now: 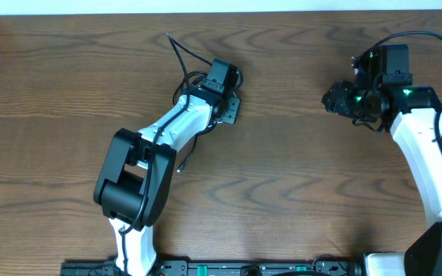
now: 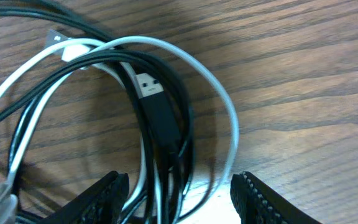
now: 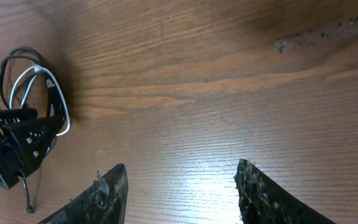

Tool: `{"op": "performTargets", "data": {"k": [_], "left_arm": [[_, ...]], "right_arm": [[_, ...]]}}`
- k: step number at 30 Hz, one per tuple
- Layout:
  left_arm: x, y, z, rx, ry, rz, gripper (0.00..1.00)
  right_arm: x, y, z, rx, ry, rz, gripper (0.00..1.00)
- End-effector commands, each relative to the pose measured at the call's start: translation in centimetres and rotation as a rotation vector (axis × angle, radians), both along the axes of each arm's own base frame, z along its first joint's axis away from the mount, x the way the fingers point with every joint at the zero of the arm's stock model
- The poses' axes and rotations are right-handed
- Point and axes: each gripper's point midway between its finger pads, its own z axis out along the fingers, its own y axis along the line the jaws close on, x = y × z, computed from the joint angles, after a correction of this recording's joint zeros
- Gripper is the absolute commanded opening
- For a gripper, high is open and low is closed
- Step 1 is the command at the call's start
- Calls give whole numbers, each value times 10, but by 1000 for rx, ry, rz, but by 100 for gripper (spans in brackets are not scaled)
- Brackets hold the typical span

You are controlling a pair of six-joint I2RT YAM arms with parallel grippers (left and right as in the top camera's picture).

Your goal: Untangle cables

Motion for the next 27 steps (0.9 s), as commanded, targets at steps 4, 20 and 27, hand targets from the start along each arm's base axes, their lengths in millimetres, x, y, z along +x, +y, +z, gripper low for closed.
{"op": "performTargets", "data": {"k": [4, 20, 27], "left_arm": [[-2, 11, -29, 71, 43, 6, 55], [-9, -34, 136, -372, -90, 4, 7], [-28, -31, 216, -573, -156, -11, 8]], "right_arm": [[2, 2, 4, -15, -15, 26, 52], [8, 26, 16, 105, -65, 102, 53], [11, 72, 54, 343, -201, 321, 58]]}}
